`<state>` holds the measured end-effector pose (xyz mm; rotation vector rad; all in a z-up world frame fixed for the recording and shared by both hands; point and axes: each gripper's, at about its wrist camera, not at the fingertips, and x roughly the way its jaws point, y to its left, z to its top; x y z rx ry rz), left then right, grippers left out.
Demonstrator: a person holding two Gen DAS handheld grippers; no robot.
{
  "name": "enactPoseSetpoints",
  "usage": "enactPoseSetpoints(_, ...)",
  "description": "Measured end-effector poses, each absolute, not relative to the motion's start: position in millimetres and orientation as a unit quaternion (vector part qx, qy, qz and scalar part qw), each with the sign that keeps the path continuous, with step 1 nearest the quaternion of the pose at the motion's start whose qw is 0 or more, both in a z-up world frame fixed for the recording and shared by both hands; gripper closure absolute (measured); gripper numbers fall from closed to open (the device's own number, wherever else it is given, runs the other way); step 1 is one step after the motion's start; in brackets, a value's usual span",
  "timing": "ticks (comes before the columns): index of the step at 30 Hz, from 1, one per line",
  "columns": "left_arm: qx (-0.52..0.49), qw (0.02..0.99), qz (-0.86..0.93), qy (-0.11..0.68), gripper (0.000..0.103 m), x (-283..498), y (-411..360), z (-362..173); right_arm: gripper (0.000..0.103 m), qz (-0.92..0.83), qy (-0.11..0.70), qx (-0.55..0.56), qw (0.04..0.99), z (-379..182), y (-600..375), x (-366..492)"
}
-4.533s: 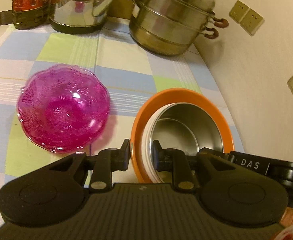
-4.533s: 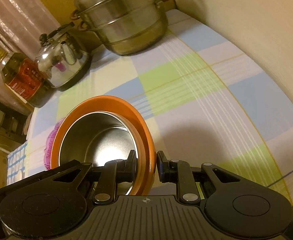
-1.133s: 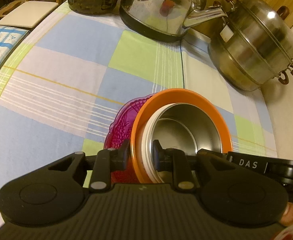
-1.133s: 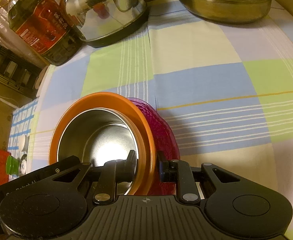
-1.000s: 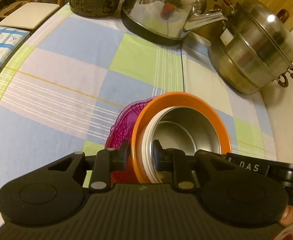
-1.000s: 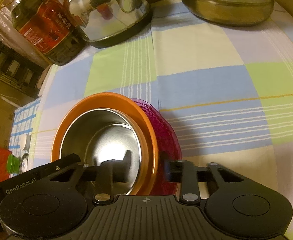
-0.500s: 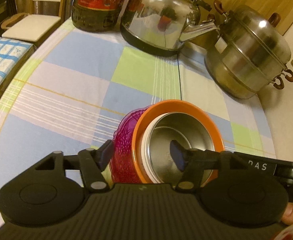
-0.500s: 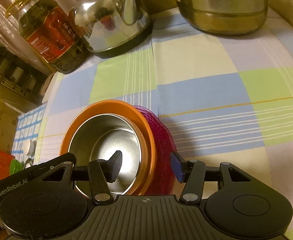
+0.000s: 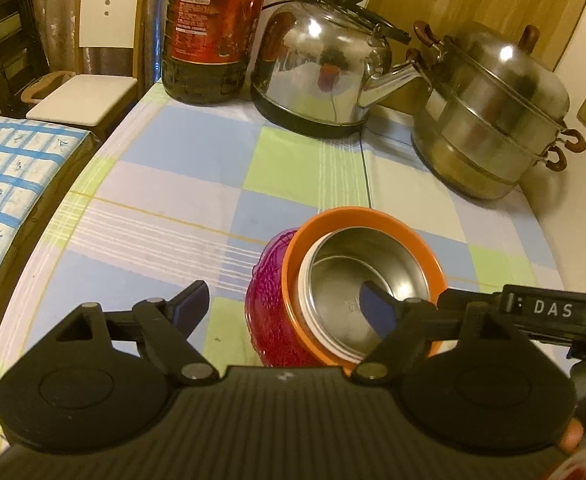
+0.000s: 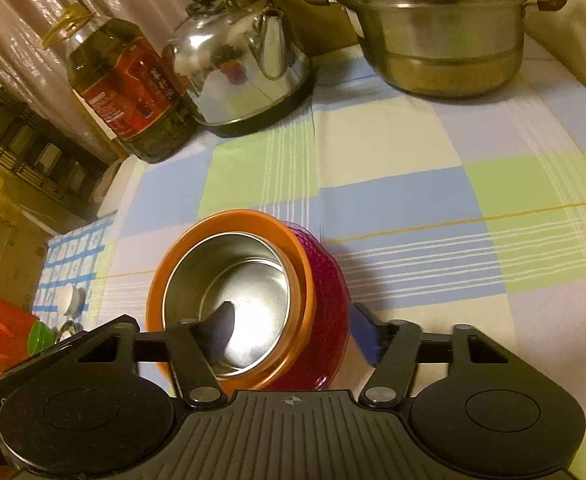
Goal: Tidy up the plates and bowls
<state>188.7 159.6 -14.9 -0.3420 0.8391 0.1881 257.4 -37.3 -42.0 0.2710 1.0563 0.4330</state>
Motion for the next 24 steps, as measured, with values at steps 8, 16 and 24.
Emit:
enactPoseSetpoints(8,-0.162,0.9,0.089,0.394,0.011,165.9,149.1,-5.7,0.032,0.207,0.486,0.126,0.84,-33.0,-51.7,235.1)
enactPoseSetpoints(16,-0.146,0.906,0.081,0.388,0.01,141.7,134.4,1.7,0.032,0.204,0.475,0.133,0.846,-27.2,-70.7,208.7)
enactPoseSetpoints(24,-0.138,0.91,0.085,0.383,0.01,114.4,122.7,5.1,0.032,0.203,0.459,0.117,0.857,-26.3,-84.3,176.7)
